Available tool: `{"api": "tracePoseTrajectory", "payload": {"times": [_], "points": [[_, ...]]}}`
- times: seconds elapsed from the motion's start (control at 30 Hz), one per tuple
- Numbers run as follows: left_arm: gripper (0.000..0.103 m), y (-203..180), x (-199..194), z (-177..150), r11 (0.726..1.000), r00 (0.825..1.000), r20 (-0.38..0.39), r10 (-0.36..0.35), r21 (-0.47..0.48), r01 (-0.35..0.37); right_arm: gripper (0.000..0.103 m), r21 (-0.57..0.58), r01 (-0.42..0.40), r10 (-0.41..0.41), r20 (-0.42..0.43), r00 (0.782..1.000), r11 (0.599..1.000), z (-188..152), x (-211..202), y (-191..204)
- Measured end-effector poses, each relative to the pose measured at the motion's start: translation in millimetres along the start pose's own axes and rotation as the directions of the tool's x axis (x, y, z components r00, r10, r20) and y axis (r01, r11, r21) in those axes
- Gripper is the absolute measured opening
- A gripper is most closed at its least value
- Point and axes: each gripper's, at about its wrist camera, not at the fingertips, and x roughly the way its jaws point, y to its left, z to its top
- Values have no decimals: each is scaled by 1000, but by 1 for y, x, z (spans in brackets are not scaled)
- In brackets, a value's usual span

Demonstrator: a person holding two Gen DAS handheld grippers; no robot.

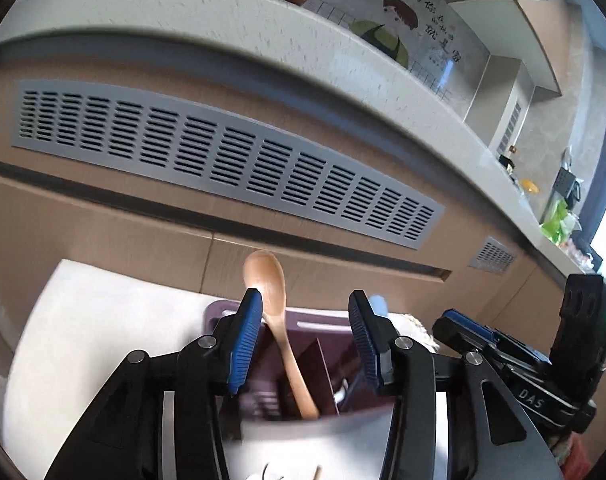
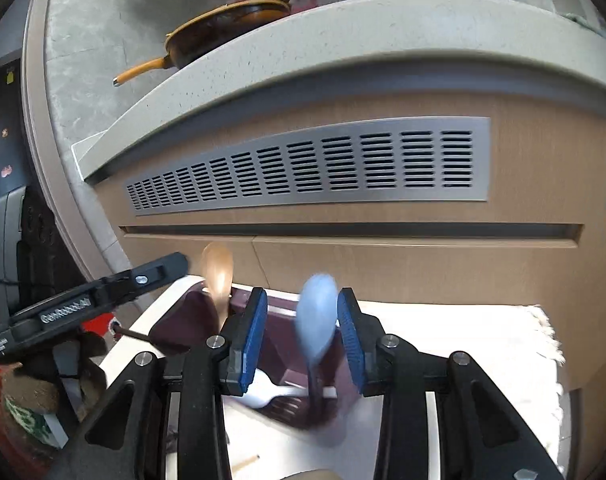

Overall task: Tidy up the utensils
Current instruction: 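Lower the wooden spoon into the holder while the right gripper drops the blue spoon in, then grasp the grey spoon with black handle using the right gripper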

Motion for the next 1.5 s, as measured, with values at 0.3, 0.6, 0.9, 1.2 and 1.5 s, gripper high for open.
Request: {"api": "tracePoseTrajectory", "payload": {"times": [0.3, 0.6, 0.9, 1.2, 1.5], "points": [[47, 32, -73, -29, 984, 981, -82, 178, 36, -176, 36, -156, -55, 36, -123, 992, 986, -48, -37, 38], [47, 95, -112, -96, 955, 932, -228, 282, -26, -296, 36, -243, -264, 150, -406, 902, 933, -121, 0, 104], [47, 126, -152, -102, 928, 916, -217, 338, -83, -362, 34, -447, -552, 267, -553, 789, 704, -166, 13, 206], [47, 125, -146, -109, 932, 909, -251, 332, -65, -358, 34, -506, -581, 228, -596, 770, 638, -179, 35, 233], [47, 99, -120, -110, 958, 921, -280, 270, -22, -287, 21, -404, -401, 158, -516, 842, 822, -162, 29, 165]]}}
